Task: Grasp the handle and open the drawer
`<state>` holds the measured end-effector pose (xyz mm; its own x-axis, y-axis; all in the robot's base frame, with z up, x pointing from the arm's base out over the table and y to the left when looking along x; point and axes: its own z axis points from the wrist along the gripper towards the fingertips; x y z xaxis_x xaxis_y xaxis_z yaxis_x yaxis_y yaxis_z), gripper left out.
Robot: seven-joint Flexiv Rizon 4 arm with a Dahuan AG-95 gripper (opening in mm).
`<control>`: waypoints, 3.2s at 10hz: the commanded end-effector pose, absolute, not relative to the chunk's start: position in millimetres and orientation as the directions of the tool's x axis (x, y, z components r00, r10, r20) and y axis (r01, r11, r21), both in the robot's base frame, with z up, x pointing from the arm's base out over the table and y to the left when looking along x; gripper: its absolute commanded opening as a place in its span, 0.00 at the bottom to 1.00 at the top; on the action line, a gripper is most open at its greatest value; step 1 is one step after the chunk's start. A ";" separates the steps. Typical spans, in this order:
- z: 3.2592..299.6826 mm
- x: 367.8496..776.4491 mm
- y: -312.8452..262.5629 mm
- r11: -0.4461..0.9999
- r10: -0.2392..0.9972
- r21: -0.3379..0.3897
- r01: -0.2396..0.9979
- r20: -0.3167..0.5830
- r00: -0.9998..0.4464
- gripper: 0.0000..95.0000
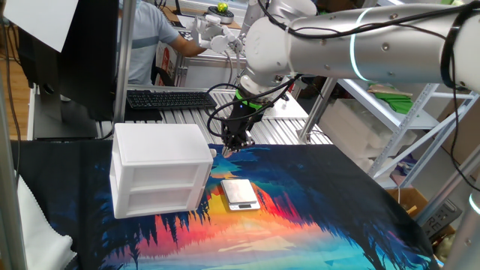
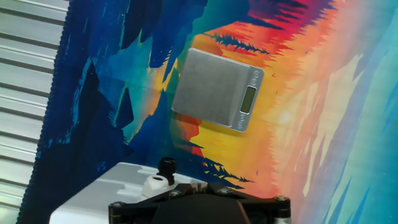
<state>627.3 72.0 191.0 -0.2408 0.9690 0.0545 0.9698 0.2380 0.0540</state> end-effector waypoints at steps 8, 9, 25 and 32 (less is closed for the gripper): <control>192.3 650.2 83.9 0.145 0.989 0.030 0.989 0.030 -0.146 0.00; 191.4 652.8 83.9 0.128 0.991 0.030 0.991 0.030 -0.129 0.00; 172.3 687.3 88.7 -0.002 1.000 0.026 1.000 0.028 0.001 0.20; 173.7 687.7 88.1 -0.013 1.000 0.003 1.000 0.005 0.013 0.40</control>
